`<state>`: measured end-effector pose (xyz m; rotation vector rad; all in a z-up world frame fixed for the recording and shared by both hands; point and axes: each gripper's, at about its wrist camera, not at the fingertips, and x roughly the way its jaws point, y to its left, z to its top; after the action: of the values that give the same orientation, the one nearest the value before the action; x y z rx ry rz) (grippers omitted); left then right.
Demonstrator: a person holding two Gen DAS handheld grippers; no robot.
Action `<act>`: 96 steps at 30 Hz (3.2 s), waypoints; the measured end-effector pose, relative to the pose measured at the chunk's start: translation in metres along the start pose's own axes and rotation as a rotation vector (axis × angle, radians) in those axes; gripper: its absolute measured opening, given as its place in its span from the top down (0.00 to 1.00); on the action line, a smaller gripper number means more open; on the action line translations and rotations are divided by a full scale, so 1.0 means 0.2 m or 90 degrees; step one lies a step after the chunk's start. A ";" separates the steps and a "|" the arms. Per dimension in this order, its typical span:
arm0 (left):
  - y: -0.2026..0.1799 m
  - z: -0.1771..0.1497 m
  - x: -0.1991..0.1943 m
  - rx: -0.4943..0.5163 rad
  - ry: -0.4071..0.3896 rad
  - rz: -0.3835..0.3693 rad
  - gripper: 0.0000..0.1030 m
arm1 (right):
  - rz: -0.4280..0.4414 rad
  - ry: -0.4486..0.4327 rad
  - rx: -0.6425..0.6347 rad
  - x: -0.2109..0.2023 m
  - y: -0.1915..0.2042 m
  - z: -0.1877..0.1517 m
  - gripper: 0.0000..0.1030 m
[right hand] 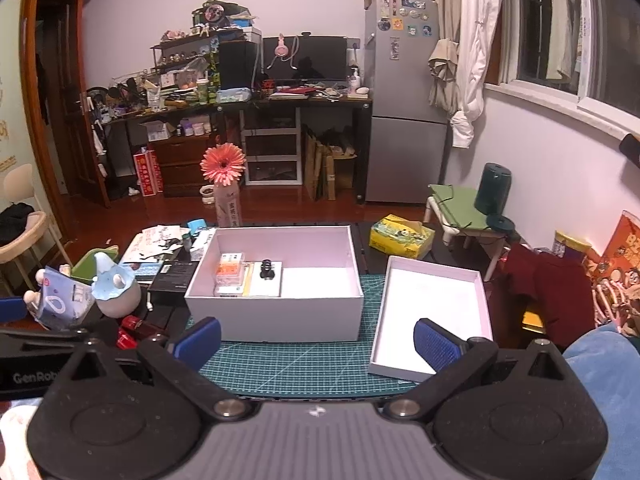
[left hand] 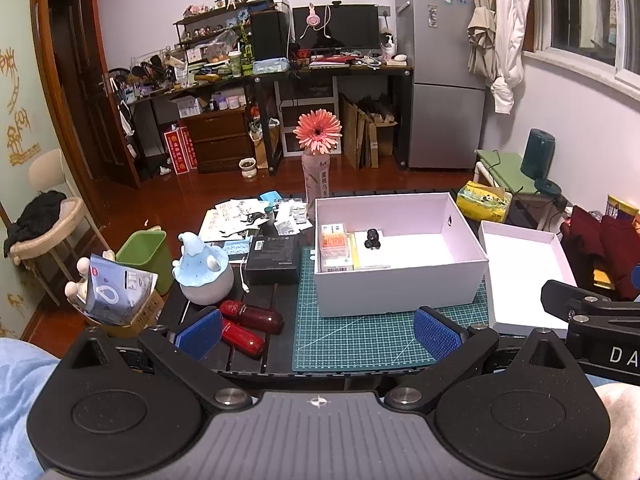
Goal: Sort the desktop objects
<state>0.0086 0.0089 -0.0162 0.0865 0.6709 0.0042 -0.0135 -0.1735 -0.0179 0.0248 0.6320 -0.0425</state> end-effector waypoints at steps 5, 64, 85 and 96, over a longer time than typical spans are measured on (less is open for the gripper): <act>-0.01 0.00 0.01 -0.003 -0.004 0.005 0.01 | 0.003 -0.016 -0.004 0.00 0.00 0.00 0.01; 0.01 -0.06 0.02 0.001 -0.084 0.010 0.00 | -0.065 -0.069 -0.071 0.11 0.06 -0.04 0.00; 0.11 -0.09 0.09 -0.027 -0.077 0.026 0.00 | 0.033 -0.035 -0.070 0.23 0.08 -0.05 0.00; 0.24 -0.15 0.10 -0.051 -0.102 0.062 0.00 | 0.075 -0.019 -0.026 0.29 0.09 -0.02 0.00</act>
<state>0.0075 0.0605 -0.0486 0.0420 0.5055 0.1173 0.0322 -0.1566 -0.0546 0.0216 0.6011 0.0838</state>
